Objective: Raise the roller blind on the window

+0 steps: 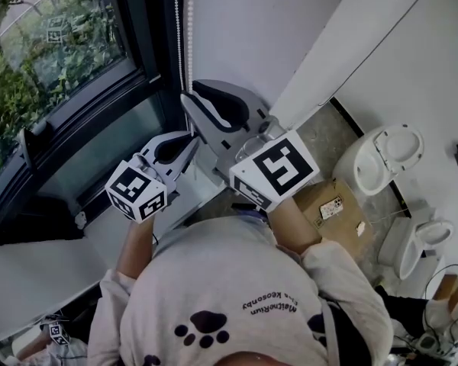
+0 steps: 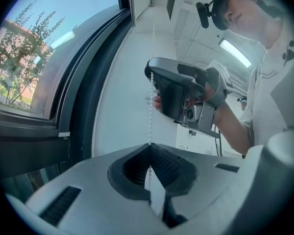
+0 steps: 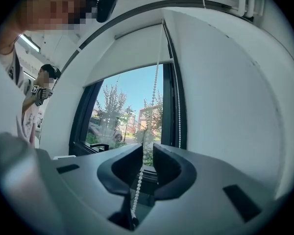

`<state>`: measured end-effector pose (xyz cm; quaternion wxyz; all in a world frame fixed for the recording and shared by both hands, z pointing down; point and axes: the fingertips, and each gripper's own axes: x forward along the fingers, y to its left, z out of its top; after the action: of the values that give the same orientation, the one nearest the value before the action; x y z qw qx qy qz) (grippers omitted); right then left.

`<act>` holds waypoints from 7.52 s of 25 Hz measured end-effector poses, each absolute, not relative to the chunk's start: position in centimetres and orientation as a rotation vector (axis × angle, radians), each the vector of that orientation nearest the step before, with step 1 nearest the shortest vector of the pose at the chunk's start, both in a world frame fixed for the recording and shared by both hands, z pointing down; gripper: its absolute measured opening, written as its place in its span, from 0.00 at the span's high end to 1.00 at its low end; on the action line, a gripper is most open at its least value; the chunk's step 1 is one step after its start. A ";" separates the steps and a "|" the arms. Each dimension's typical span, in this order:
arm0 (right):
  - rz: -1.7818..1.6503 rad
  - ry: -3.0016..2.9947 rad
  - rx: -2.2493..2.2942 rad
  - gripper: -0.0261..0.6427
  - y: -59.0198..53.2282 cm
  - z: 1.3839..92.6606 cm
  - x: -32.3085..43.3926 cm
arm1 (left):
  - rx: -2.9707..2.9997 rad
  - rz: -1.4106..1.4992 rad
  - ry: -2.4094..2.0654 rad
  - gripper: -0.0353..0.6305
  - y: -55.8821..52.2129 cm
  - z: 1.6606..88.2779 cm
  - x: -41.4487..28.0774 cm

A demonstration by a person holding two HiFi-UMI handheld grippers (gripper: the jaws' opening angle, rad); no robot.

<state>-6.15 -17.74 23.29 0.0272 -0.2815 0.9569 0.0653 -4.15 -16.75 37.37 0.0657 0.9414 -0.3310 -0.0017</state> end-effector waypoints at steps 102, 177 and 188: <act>-0.266 3.192 -0.997 0.84 -15.6 47.5 -5.3 | 2.771 0.047 -1.054 0.92 -17.8 40.6 -5.9; 0.171 2.734 -1.409 0.95 -13.7 34.7 -0.5 | 2.609 -0.180 -1.718 0.94 -12.3 36.1 -9.3; 0.257 2.673 -1.397 0.95 -10.3 32.7 0.6 | 2.633 -0.203 -1.755 0.94 -8.9 34.8 -8.4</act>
<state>0.62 -10.31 32.66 0.0574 -0.4607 0.8816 0.0849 -8.41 -8.92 34.78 -0.0145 0.8303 -0.5535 -0.0639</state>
